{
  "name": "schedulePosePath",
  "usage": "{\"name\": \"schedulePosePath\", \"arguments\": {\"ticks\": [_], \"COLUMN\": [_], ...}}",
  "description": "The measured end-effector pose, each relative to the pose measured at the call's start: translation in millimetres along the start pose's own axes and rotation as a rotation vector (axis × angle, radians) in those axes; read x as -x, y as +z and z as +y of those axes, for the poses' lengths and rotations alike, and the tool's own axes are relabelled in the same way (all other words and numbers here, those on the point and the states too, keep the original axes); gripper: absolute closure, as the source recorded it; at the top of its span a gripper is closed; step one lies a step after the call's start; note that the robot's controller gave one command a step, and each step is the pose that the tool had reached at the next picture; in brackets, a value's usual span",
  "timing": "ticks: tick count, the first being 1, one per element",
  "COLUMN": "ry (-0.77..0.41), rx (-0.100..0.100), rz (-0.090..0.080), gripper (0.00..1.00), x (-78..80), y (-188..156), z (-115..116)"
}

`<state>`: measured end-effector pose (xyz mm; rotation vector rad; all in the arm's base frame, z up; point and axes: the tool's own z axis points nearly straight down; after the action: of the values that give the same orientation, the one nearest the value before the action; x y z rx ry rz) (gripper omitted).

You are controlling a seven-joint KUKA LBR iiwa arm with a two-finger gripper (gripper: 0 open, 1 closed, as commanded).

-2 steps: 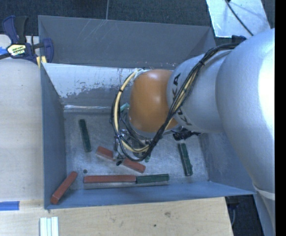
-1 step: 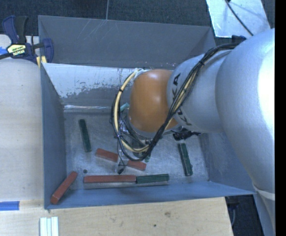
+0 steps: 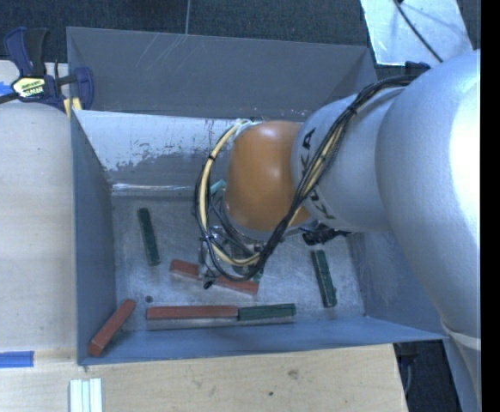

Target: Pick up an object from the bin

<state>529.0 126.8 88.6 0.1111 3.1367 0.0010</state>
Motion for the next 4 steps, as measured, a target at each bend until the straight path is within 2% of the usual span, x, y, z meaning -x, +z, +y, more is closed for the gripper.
{"name": "schedulePosePath", "arguments": {"ticks": [1, 2, 3, 4], "ry": [0.000, 0.000, -0.176, -0.422], "rx": [0.000, 0.000, 0.001, 0.002], "rz": [0.000, 0.000, -0.002, -0.004], "gripper": [0.00, 1.00, 1.00, 1.00], "x": [0.0, 0.0, -17.5, -20.1], "y": [0, 0, -16, -58], "z": [0, 0, 33, 60]}}
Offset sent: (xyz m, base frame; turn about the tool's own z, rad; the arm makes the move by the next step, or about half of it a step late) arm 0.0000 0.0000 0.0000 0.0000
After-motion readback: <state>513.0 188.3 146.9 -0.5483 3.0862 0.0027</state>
